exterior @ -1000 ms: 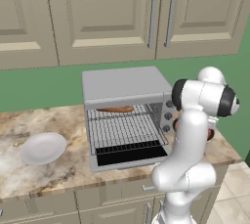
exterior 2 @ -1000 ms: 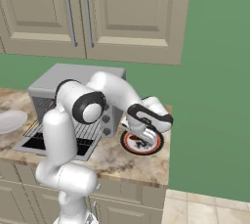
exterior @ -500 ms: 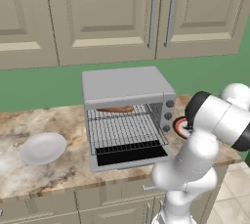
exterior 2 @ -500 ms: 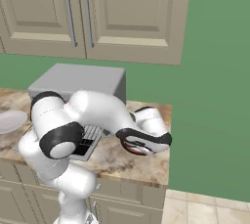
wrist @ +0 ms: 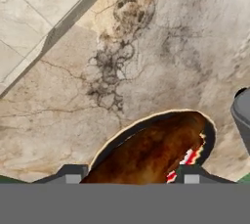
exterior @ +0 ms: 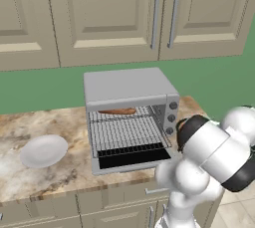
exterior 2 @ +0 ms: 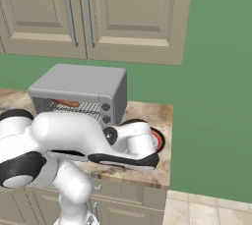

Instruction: Open the toaster oven door. Place the baguette on the top rack in the toaster oven and place the chicken drumstick on the bottom rack.

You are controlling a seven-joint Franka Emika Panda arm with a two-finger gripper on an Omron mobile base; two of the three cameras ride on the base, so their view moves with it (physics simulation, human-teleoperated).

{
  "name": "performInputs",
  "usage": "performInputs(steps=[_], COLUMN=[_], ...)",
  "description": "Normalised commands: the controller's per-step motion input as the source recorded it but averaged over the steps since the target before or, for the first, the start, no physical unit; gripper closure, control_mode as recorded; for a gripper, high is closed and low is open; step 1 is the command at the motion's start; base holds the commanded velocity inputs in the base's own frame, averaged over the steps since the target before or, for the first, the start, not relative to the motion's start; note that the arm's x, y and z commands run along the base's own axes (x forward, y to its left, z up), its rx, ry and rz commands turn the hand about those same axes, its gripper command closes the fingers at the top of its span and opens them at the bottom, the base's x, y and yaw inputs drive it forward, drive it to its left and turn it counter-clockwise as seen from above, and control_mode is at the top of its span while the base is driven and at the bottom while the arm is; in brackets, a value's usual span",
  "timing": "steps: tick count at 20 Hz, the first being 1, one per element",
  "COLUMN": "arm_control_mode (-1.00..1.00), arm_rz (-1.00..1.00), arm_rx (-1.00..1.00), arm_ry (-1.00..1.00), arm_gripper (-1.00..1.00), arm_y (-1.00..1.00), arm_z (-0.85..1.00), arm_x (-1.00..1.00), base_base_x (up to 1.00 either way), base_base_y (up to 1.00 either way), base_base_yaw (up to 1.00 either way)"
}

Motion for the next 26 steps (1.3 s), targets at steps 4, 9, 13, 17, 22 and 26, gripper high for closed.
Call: performInputs(steps=[4,9,13,17,22,26], arm_control_mode=[-1.0,-1.0,-1.0,-1.0,-1.0,-1.0], arm_rz=[0.05,0.19,0.29,0.33,0.29,0.27], arm_rx=[0.12,0.12,0.17,0.19,0.22,0.22], arm_ry=[0.15,0.17,0.29,0.34,0.33,0.32], arm_gripper=[1.0,1.0,1.0,1.0,1.0,1.0], arm_y=[0.48,0.67,0.81,0.84,0.63,0.65], arm_z=[1.0,1.0,0.77,0.52,0.76,0.77], arm_x=[-0.55,-0.28,-0.02,0.0,0.06,0.02], base_base_x=[0.0,0.0,0.0,0.0,0.0,0.0], base_base_y=[0.0,0.0,0.0,0.0,0.0,0.0], base_base_yaw=[0.0,0.0,0.0,0.0,0.0,0.0])
